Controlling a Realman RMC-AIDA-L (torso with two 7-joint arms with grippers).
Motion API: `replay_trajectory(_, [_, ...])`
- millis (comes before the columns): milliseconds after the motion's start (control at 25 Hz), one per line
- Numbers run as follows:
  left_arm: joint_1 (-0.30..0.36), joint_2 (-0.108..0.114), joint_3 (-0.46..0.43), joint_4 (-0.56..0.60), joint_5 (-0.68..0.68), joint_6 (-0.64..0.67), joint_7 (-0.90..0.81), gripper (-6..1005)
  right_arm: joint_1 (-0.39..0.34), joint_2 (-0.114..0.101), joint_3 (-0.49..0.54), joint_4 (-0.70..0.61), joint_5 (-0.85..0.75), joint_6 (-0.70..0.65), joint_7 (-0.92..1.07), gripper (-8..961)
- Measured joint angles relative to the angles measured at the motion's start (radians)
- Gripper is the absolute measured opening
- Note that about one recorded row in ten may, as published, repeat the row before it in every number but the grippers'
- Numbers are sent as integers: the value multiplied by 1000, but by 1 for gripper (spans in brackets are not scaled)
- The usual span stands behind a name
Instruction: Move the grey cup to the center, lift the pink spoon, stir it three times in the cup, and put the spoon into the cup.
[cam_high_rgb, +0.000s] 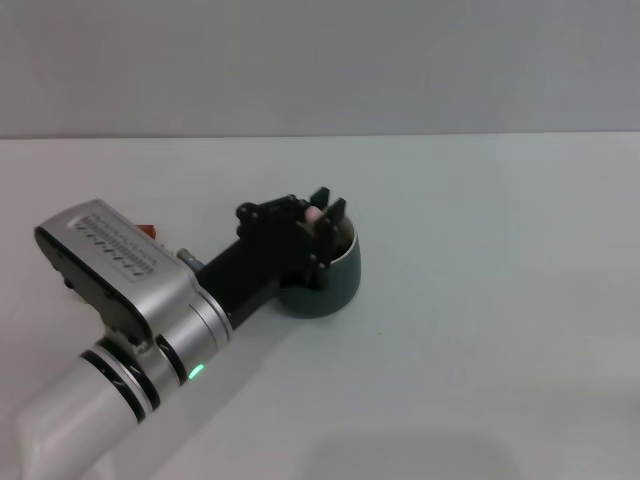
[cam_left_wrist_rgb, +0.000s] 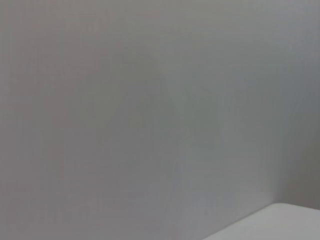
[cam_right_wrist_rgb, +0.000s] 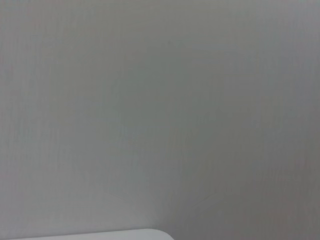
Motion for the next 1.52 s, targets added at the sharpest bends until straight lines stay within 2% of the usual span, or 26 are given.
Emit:
replay_trajectory(200, [16,3,8,-2,1,0,0,145,-1,0,-6,0,0,0,0,-1])
replay_trajectory(400, [88,26,-3,-33,0,0,10,146,-2,0,-7,1,0,0,0,-1])
replay_trajectory(520, [98,27,-22,-33,0,0,10,146,-1,0,-8,2,0,-1,0,0])
replay_trajectory(640, [93,16,-48,-19,-1,0,11,146,1,0,-8,3,0,-1,0,0])
replay_trajectory(720, [67,0,-76,4,-1,-3,12,146,3,0,-8,4,-1,-1,0,0])
replay_trajectory(1000, [46,-12,-81,7,-1,-36,12,145,3,0,-8,4,-2,0,0,0])
replay_trajectory(1040, [48,-21,-92,7,-1,-39,12,145,1,0,-8,3,-2,0,0,0])
replay_trajectory(1400, [62,-47,-133,7,-1,-3,50,339,5,0,-8,2,-2,-2,0,0])
replay_trajectory(1440, [76,-67,-178,28,-1,45,73,362,5,0,-8,3,-2,-6,0,0])
replay_trajectory(1480, [76,-67,-178,28,-1,45,73,385,5,0,-8,3,-2,-6,0,-1])
replay_trajectory(1520, [87,-79,-211,48,-1,95,90,408,4,0,-8,3,-2,-7,0,-1])
